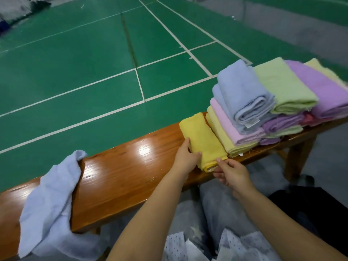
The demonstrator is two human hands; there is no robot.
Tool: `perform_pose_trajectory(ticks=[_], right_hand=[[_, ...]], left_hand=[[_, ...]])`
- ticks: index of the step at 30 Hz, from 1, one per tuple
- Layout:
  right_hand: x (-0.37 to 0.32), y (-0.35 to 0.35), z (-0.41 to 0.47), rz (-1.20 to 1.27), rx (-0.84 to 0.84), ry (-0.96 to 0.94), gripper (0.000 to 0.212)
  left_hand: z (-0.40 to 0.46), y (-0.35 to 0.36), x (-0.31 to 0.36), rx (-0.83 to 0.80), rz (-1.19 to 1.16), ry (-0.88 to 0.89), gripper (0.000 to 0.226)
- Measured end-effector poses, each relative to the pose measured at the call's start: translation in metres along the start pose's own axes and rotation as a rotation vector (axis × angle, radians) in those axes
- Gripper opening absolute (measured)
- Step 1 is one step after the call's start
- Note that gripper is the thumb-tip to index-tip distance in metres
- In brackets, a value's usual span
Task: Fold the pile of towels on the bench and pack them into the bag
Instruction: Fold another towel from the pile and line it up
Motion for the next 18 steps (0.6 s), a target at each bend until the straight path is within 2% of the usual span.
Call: perform_pose_trajectory(ticks=[5,11,13,18], right_hand=[[-0.006,-0.004,-0.004,0.005,-0.025,-0.006,0.022],[-0.007,-0.001,-0.021,-0.062,-0.12,-0.008,0.016],[-0.009,0.006,-0.03,-0.107,-0.183,-0.018,0.015],[-0.009,0.038,-0.053,-0.25,-0.334,-0.023,0.019]], left_hand=[[0.011,0.01,0.01,-0.035,0.089,0.037,0.071],[0.002,-0.002,-0.006,-0.035,0.056,0.088,0.064],[-0.013,-0.017,-0.018,0.083,0.088,0.063,0.057],[-0.064,-0.093,-0.038,0.597,0.264,0.162,0.037]])
Point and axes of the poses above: each hand's wrist, its own z-axis towards the middle knuckle, its own y-axis out of the palm, x = y × z, the point moved 1 cm from there along z, towards the middle knuckle, and after that the axes turned 11 degrees about y, right-handed, at the moved point
